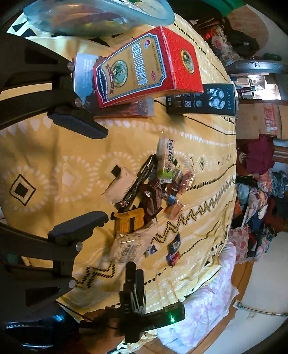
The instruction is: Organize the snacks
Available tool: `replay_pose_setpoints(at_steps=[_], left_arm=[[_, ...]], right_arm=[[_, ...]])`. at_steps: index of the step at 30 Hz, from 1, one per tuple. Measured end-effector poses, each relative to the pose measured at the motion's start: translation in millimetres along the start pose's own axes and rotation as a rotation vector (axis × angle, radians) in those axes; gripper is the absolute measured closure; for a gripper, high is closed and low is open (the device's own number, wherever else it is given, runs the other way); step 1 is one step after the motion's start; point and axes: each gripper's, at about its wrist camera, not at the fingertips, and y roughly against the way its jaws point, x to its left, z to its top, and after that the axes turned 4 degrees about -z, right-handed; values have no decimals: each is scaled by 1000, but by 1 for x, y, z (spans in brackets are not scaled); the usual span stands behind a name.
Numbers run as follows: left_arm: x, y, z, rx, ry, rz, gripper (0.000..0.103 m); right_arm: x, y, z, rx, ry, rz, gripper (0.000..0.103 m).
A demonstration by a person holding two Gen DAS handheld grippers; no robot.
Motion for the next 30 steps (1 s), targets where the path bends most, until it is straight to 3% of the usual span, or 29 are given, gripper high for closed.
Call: replay_pose_setpoints(at_steps=[2,4,9,12,15,19,20,21,24,27,30], left_arm=[[-1,-3,-2,18,2,-9,34],[-1,-6,-3,29,3,-15,34],[-3,-14,-5,52,16,-28,34],[-2,-22,-8,72,20,-24,34],[-2,-29,-13,96,21,-24,34],[-1,-37,-15,110,37,-26,34],[-2,-38,-16,110,38,-28,34],[-3,-40,-16,110,37,-29,34],[-6,-44,-16,114,34,-34,34],[-10,-48,-13,116,29,-40,34],[-12,-51,-9,108,22,-44,34]], right_arm=[[15,-6,2,9,78,-1,16],[34,-12,4,7,182,-51,4],[41,-41,3,69,324,-174,4],[30,-45,1,92,277,-162,15],[11,-25,-3,34,188,-211,18],[-35,2,-15,-19,17,-374,14],[-45,10,-18,-41,-33,-460,13],[-49,16,-20,-58,-64,-473,13],[-45,30,-17,-149,-159,-308,13],[-22,13,0,-139,-141,-137,15],[0,-23,19,-89,-77,-98,16]])
